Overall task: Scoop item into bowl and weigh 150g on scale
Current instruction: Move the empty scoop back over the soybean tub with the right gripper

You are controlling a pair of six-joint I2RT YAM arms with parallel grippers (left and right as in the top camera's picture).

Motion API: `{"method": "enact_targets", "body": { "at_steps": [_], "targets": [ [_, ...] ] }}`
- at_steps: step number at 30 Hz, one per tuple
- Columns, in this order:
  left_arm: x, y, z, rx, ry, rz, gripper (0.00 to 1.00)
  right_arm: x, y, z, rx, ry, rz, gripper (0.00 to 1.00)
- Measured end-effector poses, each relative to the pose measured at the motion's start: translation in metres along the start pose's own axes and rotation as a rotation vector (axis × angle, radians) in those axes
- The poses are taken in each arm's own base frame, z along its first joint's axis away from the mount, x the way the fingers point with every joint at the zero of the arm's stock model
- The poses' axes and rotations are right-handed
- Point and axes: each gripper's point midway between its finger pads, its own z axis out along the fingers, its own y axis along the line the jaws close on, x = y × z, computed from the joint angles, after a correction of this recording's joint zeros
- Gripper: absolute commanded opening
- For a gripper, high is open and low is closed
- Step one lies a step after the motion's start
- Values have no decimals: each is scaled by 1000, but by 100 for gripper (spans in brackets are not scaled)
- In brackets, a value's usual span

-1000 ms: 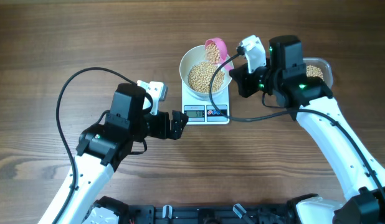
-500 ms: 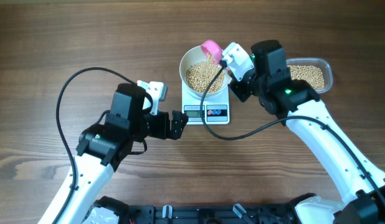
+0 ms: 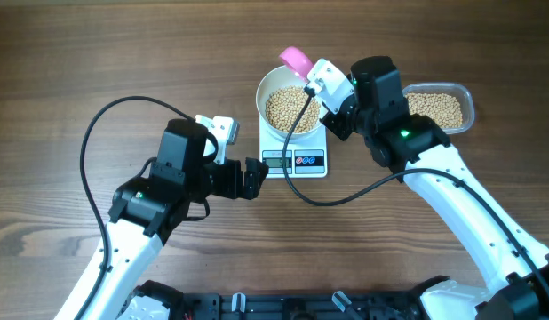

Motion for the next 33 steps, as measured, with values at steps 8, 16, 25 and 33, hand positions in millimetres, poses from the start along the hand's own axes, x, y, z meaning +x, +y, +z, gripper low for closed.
{"method": "enact_targets", "body": {
  "at_steps": [8,16,25,33],
  "targets": [
    [0,0,0,0,0,0,100,-5,-23,-13,120,-16,218,5],
    [0,0,0,0,0,0,100,45,-112,-87,272,-51,530,4],
    [0,0,0,0,0,1,100,164,-141,-128,314,154,871,4],
    [0,0,0,0,0,1,100,212,-137,-94,284,340,862,4]
  ]
}}
